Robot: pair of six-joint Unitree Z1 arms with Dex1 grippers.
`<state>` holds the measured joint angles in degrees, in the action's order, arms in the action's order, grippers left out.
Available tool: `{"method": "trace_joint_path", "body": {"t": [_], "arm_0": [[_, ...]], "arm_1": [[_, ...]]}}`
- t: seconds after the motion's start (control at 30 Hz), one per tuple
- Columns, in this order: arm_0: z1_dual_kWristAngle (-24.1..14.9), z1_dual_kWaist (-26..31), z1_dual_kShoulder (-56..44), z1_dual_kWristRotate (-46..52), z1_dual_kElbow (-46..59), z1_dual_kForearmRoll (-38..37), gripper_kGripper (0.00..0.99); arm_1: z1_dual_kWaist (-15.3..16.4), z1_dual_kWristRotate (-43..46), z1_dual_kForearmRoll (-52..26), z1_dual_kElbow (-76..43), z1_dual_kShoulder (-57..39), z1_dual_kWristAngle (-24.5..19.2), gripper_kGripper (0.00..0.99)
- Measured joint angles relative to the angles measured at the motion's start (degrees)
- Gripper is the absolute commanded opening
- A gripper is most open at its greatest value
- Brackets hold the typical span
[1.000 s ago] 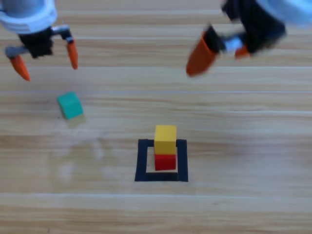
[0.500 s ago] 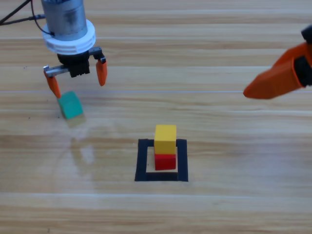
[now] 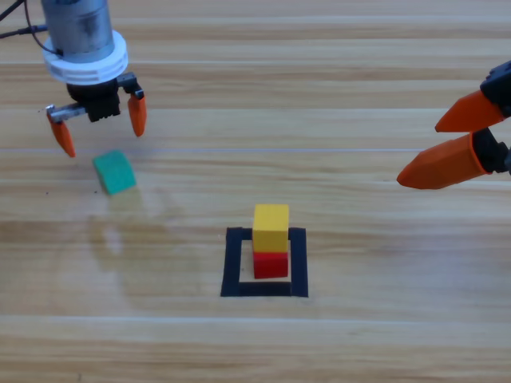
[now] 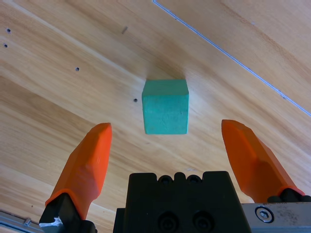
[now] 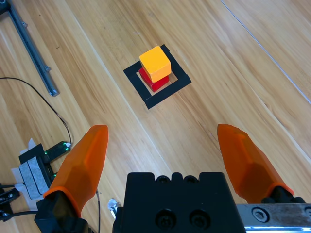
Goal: Stack the blocks in the rectangular block: red at the bottom, yellow in the middle, green on top
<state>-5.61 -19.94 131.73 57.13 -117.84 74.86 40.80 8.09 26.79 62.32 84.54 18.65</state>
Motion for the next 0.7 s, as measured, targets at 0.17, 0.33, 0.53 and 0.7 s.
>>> {"method": "trace_joint_path", "body": {"t": [0.17,0.33,0.53,0.7], "arm_0": [[0.0,0.5,2.33,-0.42,0.0,0.0,0.957],[0.32,0.51,3.93,-0.42,0.0,-0.19,0.946],[1.16,0.48,3.93,-0.42,0.01,-1.87,0.946],[1.65,0.37,3.93,-0.42,1.15,-3.16,0.945]], "arm_1": [[0.0,0.05,0.0,0.01,0.0,0.0,0.989],[0.0,0.2,0.0,0.01,0.0,0.0,0.989],[0.0,0.2,0.0,0.01,0.0,0.0,0.989],[0.0,0.2,0.0,0.01,0.0,0.0,0.989]]}}
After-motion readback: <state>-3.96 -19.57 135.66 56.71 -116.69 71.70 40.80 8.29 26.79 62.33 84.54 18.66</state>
